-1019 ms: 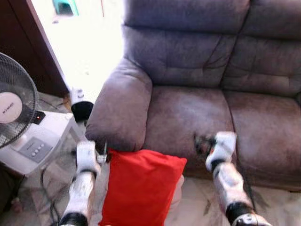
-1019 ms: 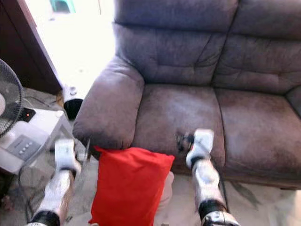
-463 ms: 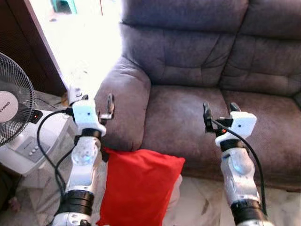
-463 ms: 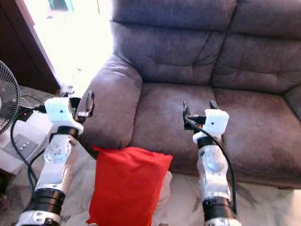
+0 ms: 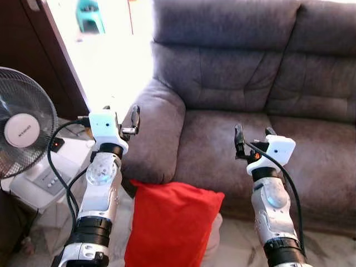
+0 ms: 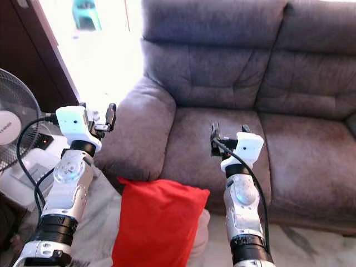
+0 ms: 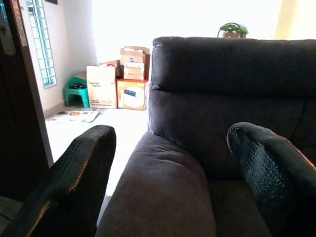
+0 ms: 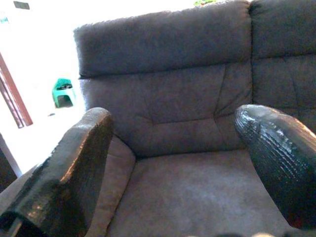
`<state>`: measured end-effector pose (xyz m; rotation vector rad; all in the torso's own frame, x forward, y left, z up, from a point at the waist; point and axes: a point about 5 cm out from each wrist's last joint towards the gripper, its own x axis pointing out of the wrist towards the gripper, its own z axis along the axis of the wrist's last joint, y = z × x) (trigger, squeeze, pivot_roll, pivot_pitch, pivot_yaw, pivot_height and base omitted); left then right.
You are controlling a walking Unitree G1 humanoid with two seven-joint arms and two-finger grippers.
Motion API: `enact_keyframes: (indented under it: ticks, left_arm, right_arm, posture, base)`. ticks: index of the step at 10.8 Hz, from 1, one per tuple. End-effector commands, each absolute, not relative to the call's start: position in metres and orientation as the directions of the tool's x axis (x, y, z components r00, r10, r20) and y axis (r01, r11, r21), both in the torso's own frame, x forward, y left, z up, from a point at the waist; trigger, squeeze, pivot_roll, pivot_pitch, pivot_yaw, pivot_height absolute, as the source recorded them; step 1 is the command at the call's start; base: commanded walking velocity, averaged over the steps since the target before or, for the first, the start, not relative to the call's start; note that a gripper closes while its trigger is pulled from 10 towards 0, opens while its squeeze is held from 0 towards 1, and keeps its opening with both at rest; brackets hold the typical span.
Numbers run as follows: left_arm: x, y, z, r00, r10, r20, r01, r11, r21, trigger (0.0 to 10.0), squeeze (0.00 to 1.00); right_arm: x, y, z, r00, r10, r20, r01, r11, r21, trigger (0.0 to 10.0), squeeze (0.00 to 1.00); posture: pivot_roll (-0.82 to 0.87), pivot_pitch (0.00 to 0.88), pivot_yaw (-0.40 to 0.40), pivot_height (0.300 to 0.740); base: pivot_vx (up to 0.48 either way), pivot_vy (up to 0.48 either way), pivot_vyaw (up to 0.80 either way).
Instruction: Move the pillow to the sofa from floor
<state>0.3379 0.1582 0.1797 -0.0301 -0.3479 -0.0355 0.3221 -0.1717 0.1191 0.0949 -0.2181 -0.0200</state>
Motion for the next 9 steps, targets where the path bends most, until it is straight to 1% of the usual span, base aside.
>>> enact_keyframes:
  ticks: [1,5,9]
  left_arm:
    - [0.3395,0.1575,0.1747,0.949,-0.023,0.315,0.037,0.999,-0.038,10.0,0.0]
    - [0.3386,0.1575,0.1728,0.95,-0.019,0.313,0.035,0.998,-0.046,10.0,0.0]
    - [0.3464,0.1496,0.1763,0.951,-0.067,0.303,0.08,0.996,-0.031,10.0,0.0]
  right_arm:
    - [0.3242,-0.1704,0.1215,0.977,-0.018,0.213,-0.002,0.996,0.094,10.0,0.0]
    - [0.3256,-0.1645,0.1262,0.972,-0.004,0.236,-0.021,0.995,0.1,10.0,0.0]
    - [0.3295,-0.1629,0.1308,0.97,-0.002,0.244,-0.022,0.995,0.097,10.0,0.0]
  posture:
    - [0.06,0.0,-0.017,0.704]
    - [0.06,0.0,-0.02,0.704]
    - [0.04,0.0,-0.017,0.704]
  base:
    - [0.0,0.0,0.0]
    - [0.0,0.0,0.0]
    - [0.0,0.0,0.0]
